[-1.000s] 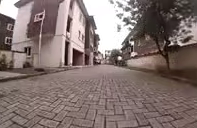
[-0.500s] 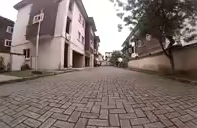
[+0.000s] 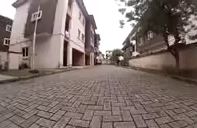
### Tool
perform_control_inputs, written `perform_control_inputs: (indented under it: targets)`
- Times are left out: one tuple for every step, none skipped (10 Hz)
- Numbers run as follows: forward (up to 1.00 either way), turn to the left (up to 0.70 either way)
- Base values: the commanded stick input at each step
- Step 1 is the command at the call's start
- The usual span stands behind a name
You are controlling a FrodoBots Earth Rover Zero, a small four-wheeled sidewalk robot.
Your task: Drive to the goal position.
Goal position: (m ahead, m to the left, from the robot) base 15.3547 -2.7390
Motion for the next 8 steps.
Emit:
perform_control_inputs:
  targets:
    - [0.70, 0.00]
    - [0.70, 0.00]
    - [0.70, 0.00]
    - [0.70, 0.00]
    - [0.70, 0.00]
    - [0.70, 0.00]
    - [0.70, 0.00]
    - [0.70, 0.00]
